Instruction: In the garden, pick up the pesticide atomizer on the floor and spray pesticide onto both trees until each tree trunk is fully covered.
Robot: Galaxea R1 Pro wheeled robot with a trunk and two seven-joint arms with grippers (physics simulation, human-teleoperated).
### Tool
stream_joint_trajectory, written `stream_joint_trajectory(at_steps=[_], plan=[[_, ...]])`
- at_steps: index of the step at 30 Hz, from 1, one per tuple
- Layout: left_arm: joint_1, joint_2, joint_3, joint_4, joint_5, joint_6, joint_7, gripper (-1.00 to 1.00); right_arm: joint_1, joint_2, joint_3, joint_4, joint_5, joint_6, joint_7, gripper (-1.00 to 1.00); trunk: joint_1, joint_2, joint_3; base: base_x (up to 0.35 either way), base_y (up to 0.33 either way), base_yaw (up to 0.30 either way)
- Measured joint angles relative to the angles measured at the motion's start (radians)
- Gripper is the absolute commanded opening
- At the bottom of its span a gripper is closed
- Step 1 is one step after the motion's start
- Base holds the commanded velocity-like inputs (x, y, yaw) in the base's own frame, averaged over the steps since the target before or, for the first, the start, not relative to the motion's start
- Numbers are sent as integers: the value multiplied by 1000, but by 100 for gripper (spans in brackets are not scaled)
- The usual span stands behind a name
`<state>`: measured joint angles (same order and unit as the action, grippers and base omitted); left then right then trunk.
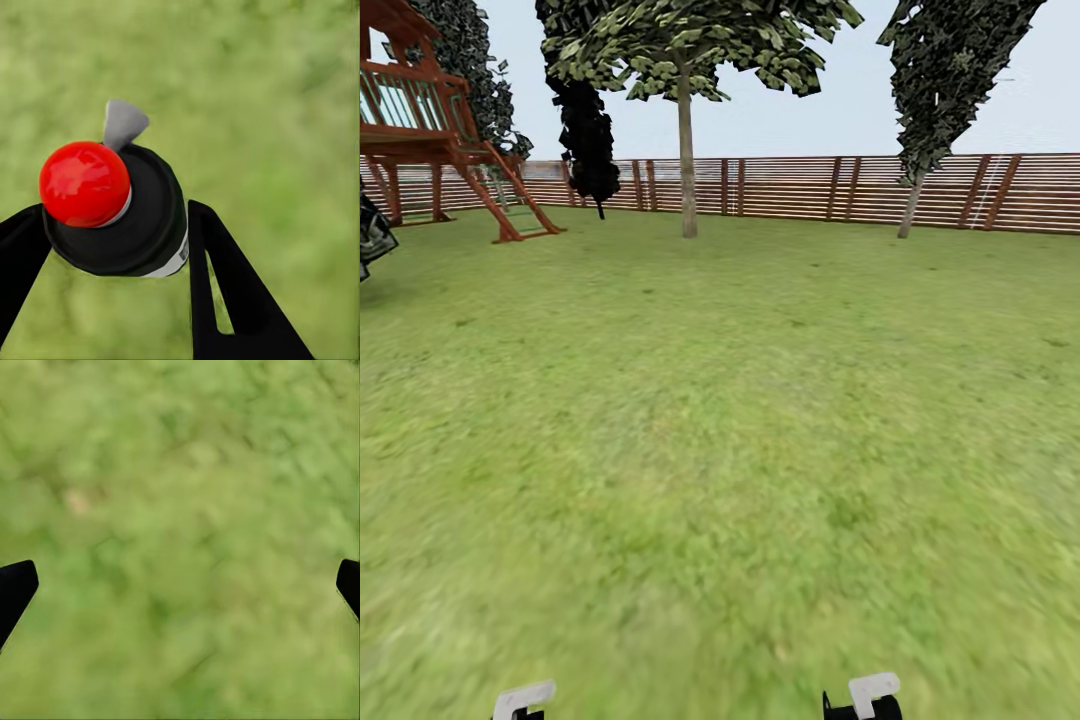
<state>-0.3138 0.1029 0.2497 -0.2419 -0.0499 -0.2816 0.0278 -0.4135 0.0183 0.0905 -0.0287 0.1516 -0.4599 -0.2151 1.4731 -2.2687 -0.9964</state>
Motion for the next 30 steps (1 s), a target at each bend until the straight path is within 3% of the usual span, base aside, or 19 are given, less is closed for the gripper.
stream_joint_trajectory(at_steps=[30], plan=[[0,0,0,0,0,0,0,-100,0,1,0,0,0,0,-2,100,0,0,0,340,0,0]])
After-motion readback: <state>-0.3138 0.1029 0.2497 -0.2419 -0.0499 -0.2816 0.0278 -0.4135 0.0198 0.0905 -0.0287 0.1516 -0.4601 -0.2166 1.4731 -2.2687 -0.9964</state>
